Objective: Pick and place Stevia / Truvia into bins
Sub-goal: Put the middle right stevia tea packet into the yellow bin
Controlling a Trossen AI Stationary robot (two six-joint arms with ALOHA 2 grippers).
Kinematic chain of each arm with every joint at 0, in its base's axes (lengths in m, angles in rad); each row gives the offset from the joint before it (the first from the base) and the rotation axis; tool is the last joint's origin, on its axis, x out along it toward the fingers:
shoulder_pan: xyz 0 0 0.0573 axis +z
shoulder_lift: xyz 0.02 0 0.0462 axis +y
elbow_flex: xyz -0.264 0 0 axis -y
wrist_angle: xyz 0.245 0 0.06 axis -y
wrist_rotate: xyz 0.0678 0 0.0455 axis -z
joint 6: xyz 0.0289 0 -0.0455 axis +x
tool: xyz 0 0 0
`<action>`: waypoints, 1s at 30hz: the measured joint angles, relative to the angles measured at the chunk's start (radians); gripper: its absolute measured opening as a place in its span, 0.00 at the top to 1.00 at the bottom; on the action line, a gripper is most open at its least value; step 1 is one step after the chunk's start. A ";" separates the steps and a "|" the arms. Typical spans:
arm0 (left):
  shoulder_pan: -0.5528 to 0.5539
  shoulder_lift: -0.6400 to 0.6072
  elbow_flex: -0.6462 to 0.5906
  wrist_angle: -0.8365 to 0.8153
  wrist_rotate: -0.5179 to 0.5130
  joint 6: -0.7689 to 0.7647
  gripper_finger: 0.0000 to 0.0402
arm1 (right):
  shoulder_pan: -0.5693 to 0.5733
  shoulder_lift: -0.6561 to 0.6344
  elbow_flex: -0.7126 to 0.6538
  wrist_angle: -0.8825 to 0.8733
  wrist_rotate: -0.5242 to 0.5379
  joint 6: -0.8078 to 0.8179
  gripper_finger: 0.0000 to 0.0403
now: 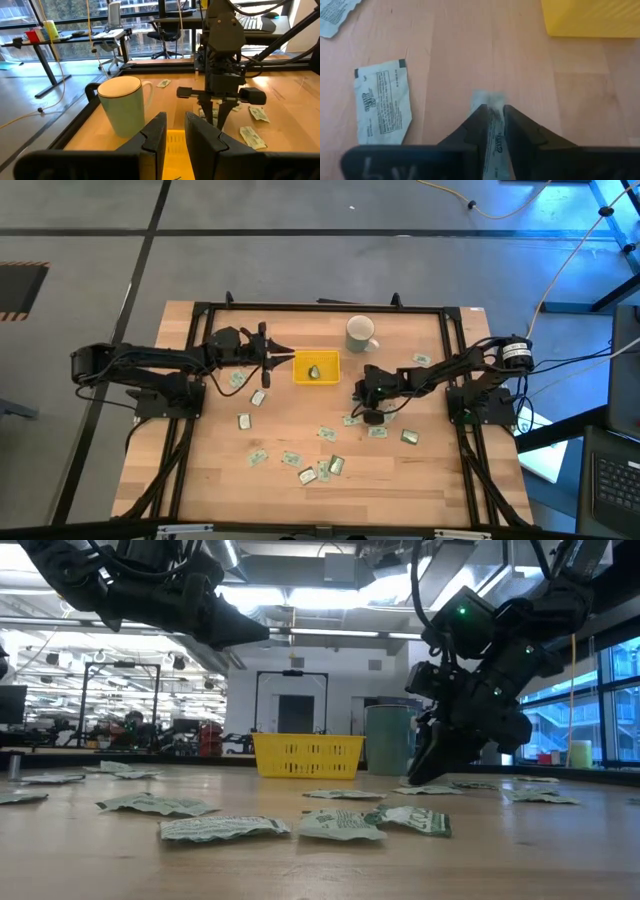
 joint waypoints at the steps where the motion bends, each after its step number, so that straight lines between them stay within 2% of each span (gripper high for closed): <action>1: 0.000 0.000 0.000 0.000 0.000 0.000 0.84 | 0.000 0.000 0.000 0.000 0.001 -0.001 0.86; 9: 0.000 0.000 0.000 0.000 0.000 0.000 0.84 | -0.001 0.000 -0.001 0.007 0.012 -0.003 0.95; 15: 0.000 0.000 0.000 0.000 0.000 -0.001 0.84 | -0.001 0.005 0.042 -0.018 0.019 -0.028 0.97; 18: 0.000 0.000 0.000 0.000 0.000 -0.001 0.84 | -0.001 0.005 0.098 -0.065 0.020 -0.068 0.96; 26: 0.000 0.000 0.000 -0.004 0.000 -0.001 0.84 | -0.005 0.005 0.315 -0.356 0.020 -0.134 0.95; 30: 0.000 0.000 0.000 -0.004 0.000 -0.001 0.84 | -0.020 0.003 0.410 -0.426 0.020 -0.177 0.97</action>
